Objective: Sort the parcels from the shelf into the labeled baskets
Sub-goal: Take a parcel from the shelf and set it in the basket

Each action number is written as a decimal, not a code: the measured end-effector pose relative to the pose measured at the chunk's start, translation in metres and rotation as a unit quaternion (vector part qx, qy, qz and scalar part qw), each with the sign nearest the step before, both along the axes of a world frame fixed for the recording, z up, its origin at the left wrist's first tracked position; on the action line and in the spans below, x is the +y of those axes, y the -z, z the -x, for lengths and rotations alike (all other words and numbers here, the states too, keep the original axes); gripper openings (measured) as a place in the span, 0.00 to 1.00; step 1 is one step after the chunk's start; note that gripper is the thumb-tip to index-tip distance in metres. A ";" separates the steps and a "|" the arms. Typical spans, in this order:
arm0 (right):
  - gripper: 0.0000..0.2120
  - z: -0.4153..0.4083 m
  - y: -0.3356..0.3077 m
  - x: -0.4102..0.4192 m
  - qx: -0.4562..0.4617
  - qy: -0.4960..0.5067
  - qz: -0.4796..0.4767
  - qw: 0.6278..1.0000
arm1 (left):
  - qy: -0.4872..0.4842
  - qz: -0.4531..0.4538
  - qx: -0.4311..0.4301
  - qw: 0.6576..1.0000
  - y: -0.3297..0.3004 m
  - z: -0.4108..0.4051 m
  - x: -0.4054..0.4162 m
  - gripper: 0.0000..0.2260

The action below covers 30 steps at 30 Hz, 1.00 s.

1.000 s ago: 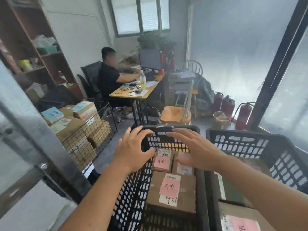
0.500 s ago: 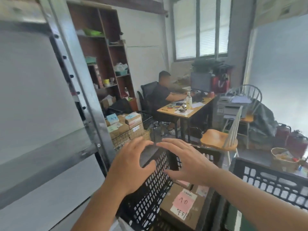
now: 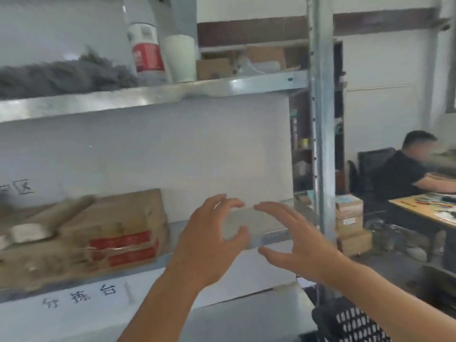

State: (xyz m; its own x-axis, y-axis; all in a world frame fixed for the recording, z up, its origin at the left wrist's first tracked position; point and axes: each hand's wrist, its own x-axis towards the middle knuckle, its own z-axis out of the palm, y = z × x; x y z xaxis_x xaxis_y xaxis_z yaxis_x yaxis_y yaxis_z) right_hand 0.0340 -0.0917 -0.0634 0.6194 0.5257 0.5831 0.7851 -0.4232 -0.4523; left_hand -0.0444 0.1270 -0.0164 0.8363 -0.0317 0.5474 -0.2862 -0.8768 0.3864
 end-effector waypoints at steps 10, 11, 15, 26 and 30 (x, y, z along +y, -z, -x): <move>0.30 0.002 -0.020 0.213 -0.085 -0.110 0.063 0.988 | -0.182 0.034 -0.050 0.981 -0.046 0.050 0.186 0.11; 0.29 0.001 -0.021 0.228 -0.061 -0.112 0.050 0.991 | -0.199 0.044 -0.038 0.978 -0.049 0.052 0.203 0.11; 0.15 -0.006 -0.026 0.276 0.132 -0.117 -0.125 0.976 | -0.243 0.048 0.020 0.969 -0.051 0.043 0.256 0.12; 0.14 -0.058 -0.001 0.330 0.477 0.019 -0.250 0.842 | -0.218 0.005 0.145 0.965 -0.054 -0.025 0.293 0.11; 0.17 -0.051 0.019 0.327 0.421 0.034 -0.209 0.882 | -0.207 0.006 0.156 0.966 -0.049 -0.031 0.286 0.15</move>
State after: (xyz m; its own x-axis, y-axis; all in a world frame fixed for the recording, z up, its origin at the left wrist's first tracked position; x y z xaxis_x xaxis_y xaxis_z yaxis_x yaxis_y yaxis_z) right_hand 0.0854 0.2355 -0.0820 0.9469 0.3196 0.0364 0.0770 -0.1150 -0.9904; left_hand -0.0138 0.4126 0.0322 0.9007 0.3447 0.2646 0.2195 -0.8864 0.4076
